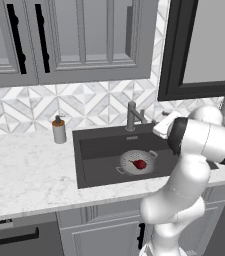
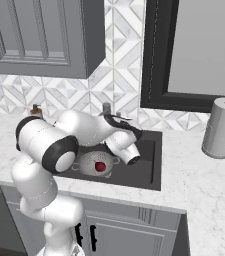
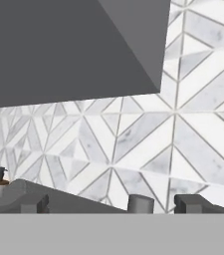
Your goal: Put the colander in the sink, put the pear in the colander, and turn on the sink faucet and pour water over the colander.
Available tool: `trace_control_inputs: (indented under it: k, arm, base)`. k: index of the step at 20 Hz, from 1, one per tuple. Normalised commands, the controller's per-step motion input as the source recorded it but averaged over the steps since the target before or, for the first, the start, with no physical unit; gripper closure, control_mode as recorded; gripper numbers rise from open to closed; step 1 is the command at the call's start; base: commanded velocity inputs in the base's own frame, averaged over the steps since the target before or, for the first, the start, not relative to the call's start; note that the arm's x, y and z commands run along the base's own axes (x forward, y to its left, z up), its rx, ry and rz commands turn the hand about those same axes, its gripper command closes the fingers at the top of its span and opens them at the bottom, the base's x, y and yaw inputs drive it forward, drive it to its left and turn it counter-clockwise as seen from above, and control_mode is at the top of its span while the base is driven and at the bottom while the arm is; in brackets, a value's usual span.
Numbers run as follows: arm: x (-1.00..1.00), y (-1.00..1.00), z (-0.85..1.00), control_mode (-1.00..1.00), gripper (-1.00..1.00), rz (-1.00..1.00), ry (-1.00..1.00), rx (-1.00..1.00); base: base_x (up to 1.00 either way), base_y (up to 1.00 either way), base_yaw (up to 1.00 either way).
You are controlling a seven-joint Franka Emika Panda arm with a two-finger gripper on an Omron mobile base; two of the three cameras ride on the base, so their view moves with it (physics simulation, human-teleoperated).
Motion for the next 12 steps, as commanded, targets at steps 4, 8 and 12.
trace_control_inputs:
  k: [4,8,12]
  arm:
    - [0.16,0.0,-0.12,-1.0,-1.0,0.0,0.01,-0.01]
    - [0.15,0.0,-0.15,-1.0,-1.0,0.0,0.01,0.0]
    - [0.13,-0.01,-0.16,-1.0,-1.0,0.0,0.02,0.0]
  base:
    - [0.0,0.0,0.0]
    - [0.0,0.0,0.0]
    - [0.0,0.0,0.0]
